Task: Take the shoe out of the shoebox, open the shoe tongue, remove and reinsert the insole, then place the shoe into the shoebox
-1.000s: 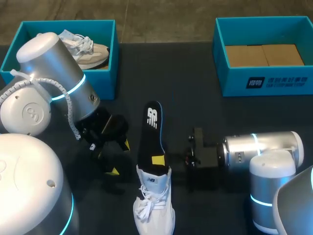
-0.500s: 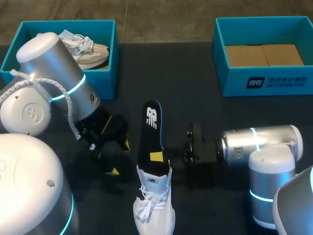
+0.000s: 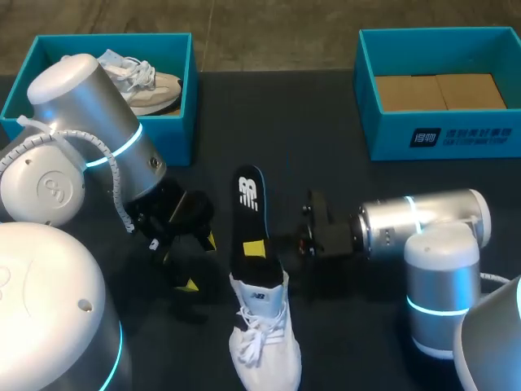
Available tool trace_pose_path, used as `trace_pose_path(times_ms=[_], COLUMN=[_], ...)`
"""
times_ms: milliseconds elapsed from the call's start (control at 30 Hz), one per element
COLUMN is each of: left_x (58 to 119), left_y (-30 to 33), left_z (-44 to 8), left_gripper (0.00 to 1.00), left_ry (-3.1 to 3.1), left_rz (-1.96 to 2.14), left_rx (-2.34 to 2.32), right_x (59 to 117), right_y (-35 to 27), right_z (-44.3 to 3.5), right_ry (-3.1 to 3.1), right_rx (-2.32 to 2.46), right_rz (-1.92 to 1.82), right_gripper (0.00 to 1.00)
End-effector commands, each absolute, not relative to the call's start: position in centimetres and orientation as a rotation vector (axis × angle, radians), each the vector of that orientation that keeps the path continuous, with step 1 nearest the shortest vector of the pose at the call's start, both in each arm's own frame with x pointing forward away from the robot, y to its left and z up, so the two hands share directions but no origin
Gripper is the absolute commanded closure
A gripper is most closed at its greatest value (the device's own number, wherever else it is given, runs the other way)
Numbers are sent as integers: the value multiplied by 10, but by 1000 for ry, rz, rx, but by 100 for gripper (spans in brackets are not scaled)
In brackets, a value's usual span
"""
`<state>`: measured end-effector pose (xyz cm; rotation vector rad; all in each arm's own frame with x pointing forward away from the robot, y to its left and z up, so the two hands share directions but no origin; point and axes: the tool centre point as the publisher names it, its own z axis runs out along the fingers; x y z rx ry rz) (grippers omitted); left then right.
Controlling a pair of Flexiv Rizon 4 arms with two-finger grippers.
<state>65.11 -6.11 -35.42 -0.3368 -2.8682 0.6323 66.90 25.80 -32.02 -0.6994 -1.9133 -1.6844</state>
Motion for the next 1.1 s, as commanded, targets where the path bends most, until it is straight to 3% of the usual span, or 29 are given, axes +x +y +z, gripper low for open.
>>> trace_pose_path(times_ms=[33,67,1100], left_x=[651,651,651], left_y=[-61,-61,-61], left_z=[-355,-355,-355], left_gripper=[0,0,0], left_ry=[-2869,-2869,-2869], left_rz=[632,632,632], left_rx=[-337,-337,-337], right_x=[675,675,636], right_y=[263,263,250], right_z=[-321,-321,-354], right_ry=[-1914,-1914,-1829], right_rx=[-694,-695,-787], right_rz=[-1674,-1673,-1551], right_gripper=[92,100,100])
